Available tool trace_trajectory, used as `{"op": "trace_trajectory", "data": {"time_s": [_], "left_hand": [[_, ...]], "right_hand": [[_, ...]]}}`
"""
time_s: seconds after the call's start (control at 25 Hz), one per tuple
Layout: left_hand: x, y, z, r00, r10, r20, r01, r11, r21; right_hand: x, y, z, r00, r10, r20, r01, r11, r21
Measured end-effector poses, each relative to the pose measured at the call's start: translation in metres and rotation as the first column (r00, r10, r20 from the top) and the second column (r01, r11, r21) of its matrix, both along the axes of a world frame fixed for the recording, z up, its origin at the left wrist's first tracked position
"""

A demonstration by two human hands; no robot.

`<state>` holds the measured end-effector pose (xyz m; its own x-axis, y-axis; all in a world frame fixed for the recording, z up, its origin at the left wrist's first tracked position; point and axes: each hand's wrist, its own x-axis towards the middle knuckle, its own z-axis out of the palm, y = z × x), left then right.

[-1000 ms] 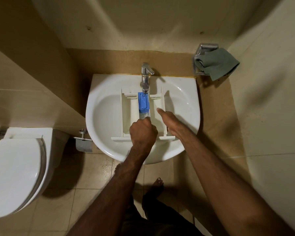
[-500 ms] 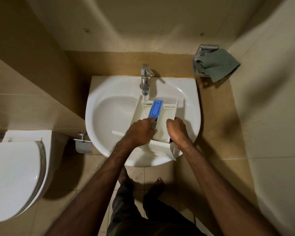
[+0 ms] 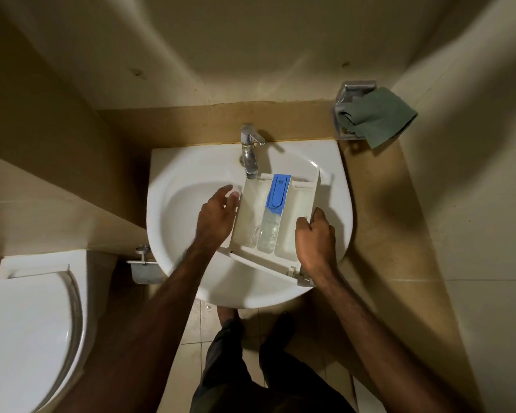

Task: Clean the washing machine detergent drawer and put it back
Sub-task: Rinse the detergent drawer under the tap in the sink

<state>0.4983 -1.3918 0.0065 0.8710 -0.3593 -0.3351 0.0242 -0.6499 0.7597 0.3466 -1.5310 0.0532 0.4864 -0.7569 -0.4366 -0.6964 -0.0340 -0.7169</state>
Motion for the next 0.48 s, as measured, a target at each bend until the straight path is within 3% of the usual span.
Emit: {"op": "trace_trajectory", "data": {"time_s": [0.04,0.12,0.28,0.48], "left_hand": [[0.009,-0.006,-0.007,0.996,-0.069,-0.055,0.067,0.997,-0.039],[0.019,-0.020,-0.011,0.983,-0.182,-0.028,0.182,0.983,-0.013],[0.035,-0.043,-0.018,0.960,-0.219,0.174,0.189,0.966,0.174],[0.037,-0.052,-0.029,0.948,-0.254,0.195,0.187,0.933,0.307]], "right_hand": [[0.002,0.002,-0.001,1.000,0.000,0.000,0.000,1.000,-0.005],[0.008,0.008,0.000,1.000,0.018,-0.004,-0.019,1.000,-0.025],[0.014,0.017,0.001,1.000,0.013,-0.013,-0.014,0.997,-0.071],[0.009,0.020,-0.002,0.999,0.026,-0.042,-0.031,0.993,-0.111]]}}
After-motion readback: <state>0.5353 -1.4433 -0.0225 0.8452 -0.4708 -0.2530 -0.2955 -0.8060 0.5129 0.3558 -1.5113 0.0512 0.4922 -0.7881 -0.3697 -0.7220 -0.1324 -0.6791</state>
